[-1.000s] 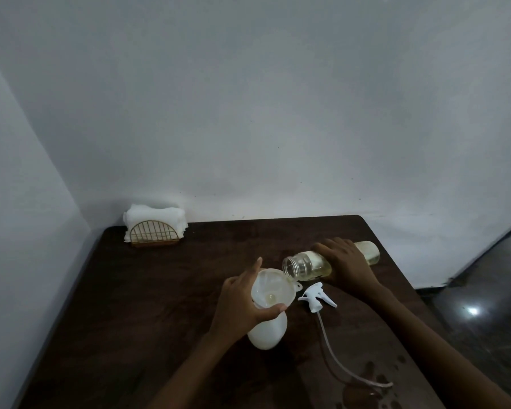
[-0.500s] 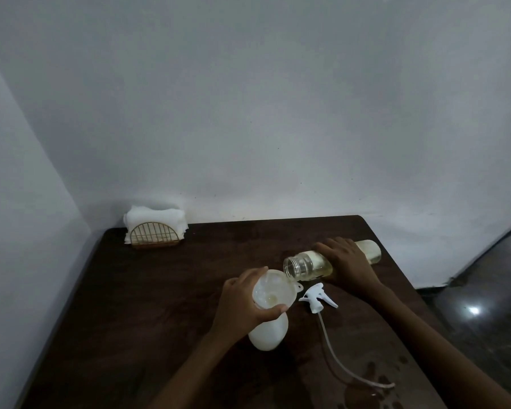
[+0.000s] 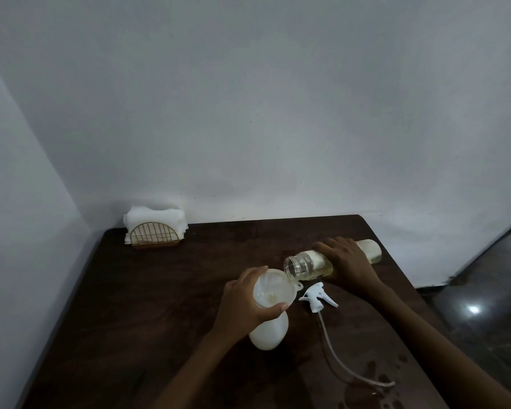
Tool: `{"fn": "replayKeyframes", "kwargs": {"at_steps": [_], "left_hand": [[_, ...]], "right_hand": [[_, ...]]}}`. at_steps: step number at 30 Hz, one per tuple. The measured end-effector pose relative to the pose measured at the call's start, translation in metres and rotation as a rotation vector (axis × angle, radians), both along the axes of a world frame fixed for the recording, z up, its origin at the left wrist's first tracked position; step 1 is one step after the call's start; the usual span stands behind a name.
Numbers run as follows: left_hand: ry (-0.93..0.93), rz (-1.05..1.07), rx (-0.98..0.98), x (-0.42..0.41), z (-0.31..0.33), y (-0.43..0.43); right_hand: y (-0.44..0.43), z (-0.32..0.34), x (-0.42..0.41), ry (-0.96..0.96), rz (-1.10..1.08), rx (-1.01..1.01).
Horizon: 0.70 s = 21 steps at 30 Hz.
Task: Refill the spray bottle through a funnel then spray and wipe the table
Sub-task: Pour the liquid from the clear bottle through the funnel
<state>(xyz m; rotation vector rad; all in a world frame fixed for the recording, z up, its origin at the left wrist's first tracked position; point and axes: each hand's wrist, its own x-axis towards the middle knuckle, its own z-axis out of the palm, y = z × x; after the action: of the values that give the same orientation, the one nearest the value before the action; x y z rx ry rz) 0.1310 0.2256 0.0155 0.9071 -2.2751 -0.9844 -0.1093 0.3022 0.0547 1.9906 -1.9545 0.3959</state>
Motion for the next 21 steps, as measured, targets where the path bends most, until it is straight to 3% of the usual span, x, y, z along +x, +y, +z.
{"fn": "replayKeyframes", "kwargs": {"at_steps": [21], "left_hand": [[-0.026,0.012,0.005,-0.004,-0.0033,0.0016]], "right_hand": [[-0.0014,-0.0006,-0.0021,0.019,0.0,0.009]]}}
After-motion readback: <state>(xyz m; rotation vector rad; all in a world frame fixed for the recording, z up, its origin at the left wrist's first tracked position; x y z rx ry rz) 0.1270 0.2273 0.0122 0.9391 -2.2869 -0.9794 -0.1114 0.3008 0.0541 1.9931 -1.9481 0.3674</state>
